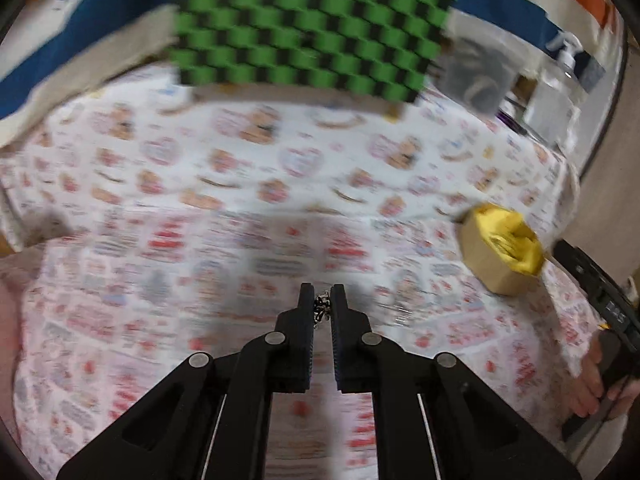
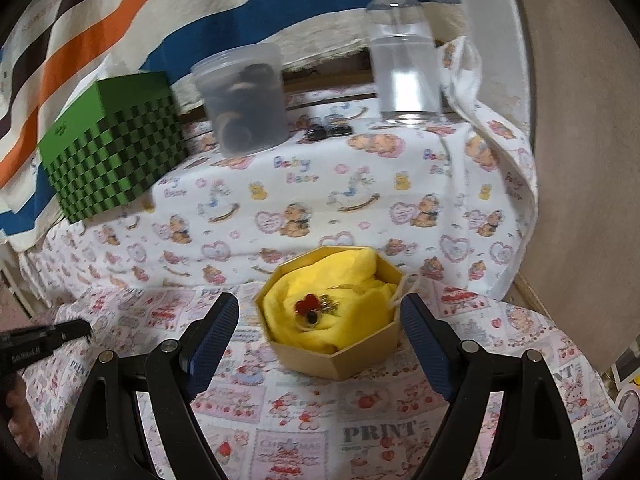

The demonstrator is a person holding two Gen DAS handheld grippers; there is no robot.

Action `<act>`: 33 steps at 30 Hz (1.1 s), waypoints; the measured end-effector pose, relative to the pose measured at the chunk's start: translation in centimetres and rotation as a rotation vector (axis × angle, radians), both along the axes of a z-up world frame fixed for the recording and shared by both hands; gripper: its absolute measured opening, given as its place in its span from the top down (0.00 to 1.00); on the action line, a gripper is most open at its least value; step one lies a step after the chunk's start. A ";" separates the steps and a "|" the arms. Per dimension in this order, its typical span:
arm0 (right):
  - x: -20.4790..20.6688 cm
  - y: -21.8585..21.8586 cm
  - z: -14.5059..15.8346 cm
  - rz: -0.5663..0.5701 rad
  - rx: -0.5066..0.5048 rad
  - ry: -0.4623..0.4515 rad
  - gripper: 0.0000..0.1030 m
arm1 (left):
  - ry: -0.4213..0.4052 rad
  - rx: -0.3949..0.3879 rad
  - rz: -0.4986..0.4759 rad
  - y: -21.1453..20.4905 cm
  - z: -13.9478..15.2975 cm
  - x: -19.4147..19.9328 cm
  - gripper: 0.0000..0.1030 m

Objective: Organize jewelry
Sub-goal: 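Lower the left gripper onto the silver jewelry pile and grasp a chain, then grasp a silver ring with the right gripper while the left gripper holds the chain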

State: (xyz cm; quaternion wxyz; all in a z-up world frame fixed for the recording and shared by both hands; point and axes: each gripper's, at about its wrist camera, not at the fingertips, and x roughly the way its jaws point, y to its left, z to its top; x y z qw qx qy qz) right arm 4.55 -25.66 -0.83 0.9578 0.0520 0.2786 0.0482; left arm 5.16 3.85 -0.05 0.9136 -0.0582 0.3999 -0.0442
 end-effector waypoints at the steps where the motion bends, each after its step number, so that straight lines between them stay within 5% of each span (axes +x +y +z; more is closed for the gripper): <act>1: -0.1 0.3 0.1 0.012 -0.002 0.007 0.18 | 0.000 -0.006 0.005 0.4 0.1 0.1 0.93; 11: 1.2 8.1 1.2 0.201 -0.075 0.095 0.19 | -0.050 -0.016 0.092 3.8 0.5 0.2 0.93; 19: 4.3 16.3 -2.6 0.374 -0.132 0.303 0.44 | -0.079 -0.045 0.150 5.8 1.6 -0.1 0.93; 33: 7.3 18.5 -7.0 0.336 -0.220 0.414 0.65 | -0.107 -0.082 0.228 8.8 2.5 -0.6 0.93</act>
